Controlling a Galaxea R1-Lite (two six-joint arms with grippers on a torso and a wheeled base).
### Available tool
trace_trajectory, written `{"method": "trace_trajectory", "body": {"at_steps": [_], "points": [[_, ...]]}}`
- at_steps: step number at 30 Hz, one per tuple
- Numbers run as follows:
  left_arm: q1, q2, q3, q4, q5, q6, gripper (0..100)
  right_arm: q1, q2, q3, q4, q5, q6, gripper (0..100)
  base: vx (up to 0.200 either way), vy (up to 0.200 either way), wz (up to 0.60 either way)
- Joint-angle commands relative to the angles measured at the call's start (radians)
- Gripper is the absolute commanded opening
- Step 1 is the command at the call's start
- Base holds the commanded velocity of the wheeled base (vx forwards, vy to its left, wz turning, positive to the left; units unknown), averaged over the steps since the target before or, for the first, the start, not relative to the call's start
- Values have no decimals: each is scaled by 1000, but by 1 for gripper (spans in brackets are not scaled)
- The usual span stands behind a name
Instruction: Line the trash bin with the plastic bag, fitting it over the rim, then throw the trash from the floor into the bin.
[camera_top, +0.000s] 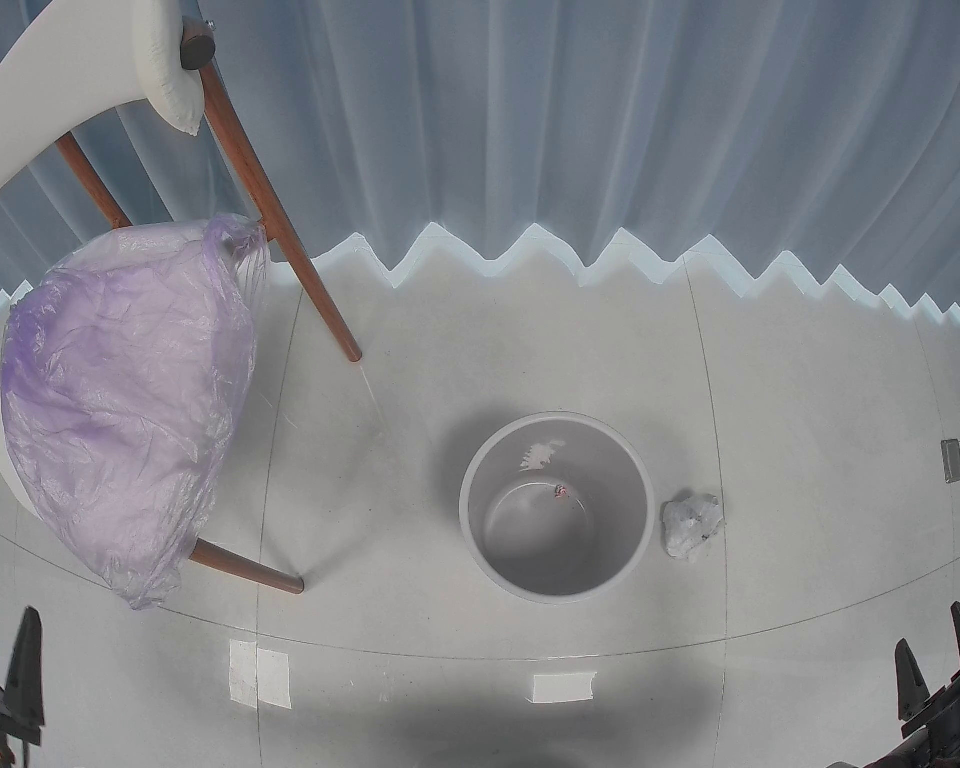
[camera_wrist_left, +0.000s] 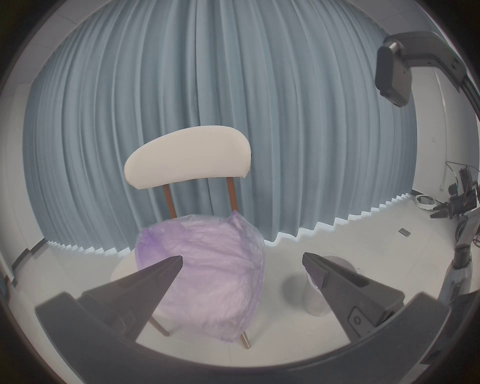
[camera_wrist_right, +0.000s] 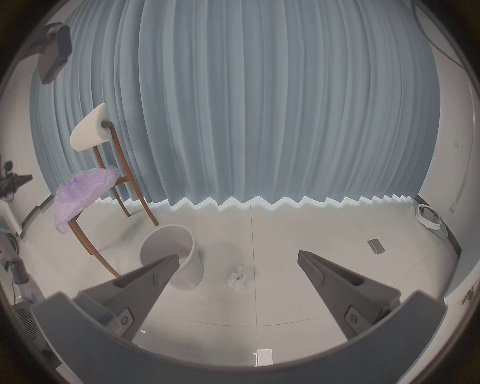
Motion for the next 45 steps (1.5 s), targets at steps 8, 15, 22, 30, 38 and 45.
{"method": "trace_trajectory", "body": {"at_steps": [8,15,22,30,38,45], "points": [[-338,772,-442,72,-380,54,100,0,-17,18,-1,-27,13,100,0,0,0],[-411,965,-434,71,-150,371,100,-2,-17,16,-1,-27,13,100,0,0,0],[-494,1040,-430,68,240,426,100,-2,-17,18,-1,-28,15,100,0,0,0],[-565,1165,-417,-101,623,420,100,-2,-17,18,-1,-34,15,100,0,0,0],[-569,1266,-413,-127,698,436,100,-2,-17,18,-1,-34,15,100,0,0,0],[-557,1281,-414,-152,804,443,100,-2,-17,16,-1,-34,15,100,0,0,0]]}}
